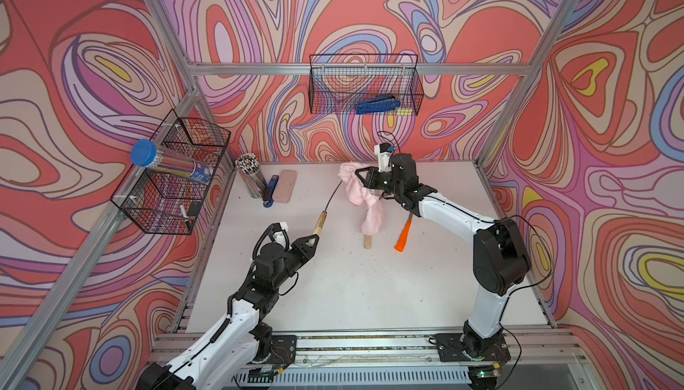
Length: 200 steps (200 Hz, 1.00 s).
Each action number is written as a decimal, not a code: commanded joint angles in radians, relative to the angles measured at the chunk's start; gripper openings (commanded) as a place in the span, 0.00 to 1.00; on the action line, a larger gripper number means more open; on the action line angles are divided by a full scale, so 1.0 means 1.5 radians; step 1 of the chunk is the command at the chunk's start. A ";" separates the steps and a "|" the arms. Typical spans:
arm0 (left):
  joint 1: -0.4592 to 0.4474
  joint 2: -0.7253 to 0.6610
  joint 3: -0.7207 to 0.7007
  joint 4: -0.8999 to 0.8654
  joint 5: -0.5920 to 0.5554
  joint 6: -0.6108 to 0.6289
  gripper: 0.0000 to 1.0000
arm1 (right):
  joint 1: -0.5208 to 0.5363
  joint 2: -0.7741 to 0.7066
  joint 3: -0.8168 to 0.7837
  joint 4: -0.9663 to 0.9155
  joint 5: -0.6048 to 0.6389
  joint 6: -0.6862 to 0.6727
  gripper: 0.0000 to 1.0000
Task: Wipe small sickles with rags
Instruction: Wipe the small sickle.
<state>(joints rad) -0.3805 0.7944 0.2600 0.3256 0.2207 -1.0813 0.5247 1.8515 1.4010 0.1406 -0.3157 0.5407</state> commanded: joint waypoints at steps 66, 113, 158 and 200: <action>0.000 0.027 0.009 -0.010 -0.043 -0.003 0.00 | 0.161 -0.157 -0.114 0.089 0.041 -0.030 0.00; -0.001 0.002 0.003 -0.024 -0.061 -0.003 0.00 | 0.153 -0.287 -0.143 -0.039 0.229 -0.087 0.00; 0.000 -0.051 -0.009 -0.032 -0.044 -0.004 0.00 | -0.003 -0.279 -0.185 -0.021 0.169 -0.016 0.00; 0.000 -0.056 -0.012 -0.023 -0.025 -0.006 0.00 | -0.040 -0.109 -0.052 -0.019 0.057 -0.014 0.00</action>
<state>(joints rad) -0.3805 0.7193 0.2523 0.2718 0.1642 -1.0817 0.4557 1.5661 1.2106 0.1036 -0.0868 0.5045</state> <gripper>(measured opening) 0.249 0.146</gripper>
